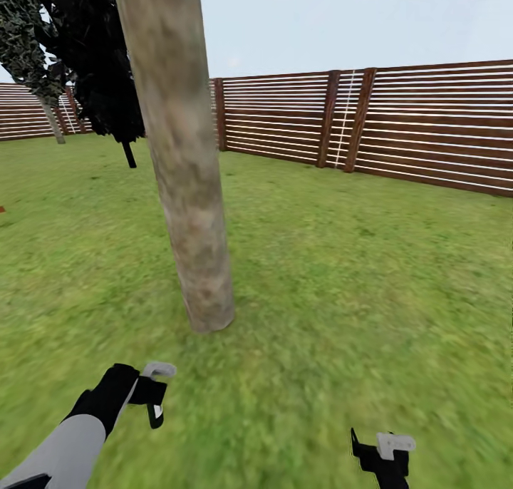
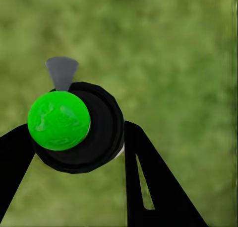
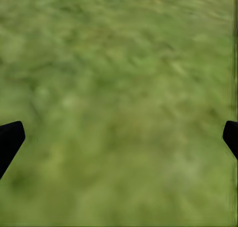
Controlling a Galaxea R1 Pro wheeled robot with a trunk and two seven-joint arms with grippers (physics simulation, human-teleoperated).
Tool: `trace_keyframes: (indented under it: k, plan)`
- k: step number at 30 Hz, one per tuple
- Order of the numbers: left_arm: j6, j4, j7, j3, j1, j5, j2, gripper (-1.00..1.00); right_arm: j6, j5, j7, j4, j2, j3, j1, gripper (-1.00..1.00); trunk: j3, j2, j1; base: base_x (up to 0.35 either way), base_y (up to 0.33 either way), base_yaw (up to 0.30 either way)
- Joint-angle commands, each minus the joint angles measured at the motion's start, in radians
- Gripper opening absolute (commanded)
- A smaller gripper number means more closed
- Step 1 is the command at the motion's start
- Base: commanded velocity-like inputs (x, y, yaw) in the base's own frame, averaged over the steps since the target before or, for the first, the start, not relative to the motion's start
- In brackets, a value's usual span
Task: In the garden, pick up the pesticide atomizer on the floor and spray pesticide onto both trees until each tree trunk is fully covered.
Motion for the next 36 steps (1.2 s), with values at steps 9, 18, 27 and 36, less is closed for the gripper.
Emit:
trace_keyframes:
  k: [9,18,27,36]
  plan:
    - [0.001,-0.002,0.000,0.001,-0.009,0.001,-0.007,-1.00,-0.001,-0.001,-0.003,0.000,-0.003,-0.002,0.000,1.00,0.000,0.000,0.000,-0.042,-0.134,-0.109]
    - [0.008,-0.003,0.000,0.002,-0.041,0.001,-0.065,-1.00,0.000,-0.002,-0.003,0.000,-0.004,-0.002,0.000,1.00,0.000,0.000,0.000,-0.001,-0.001,-0.251]
    - [0.010,-0.028,-0.001,-0.002,-0.026,-0.004,0.029,-1.00,0.000,-0.002,-0.003,0.000,-0.004,-0.002,0.000,1.00,0.000,0.000,0.000,0.067,0.000,-0.009]
    - [0.016,-0.015,0.001,0.002,-0.027,-0.006,0.025,-1.00,0.000,-0.002,-0.003,0.000,-0.004,-0.002,0.000,1.00,0.000,0.000,0.000,0.195,0.000,-0.110]
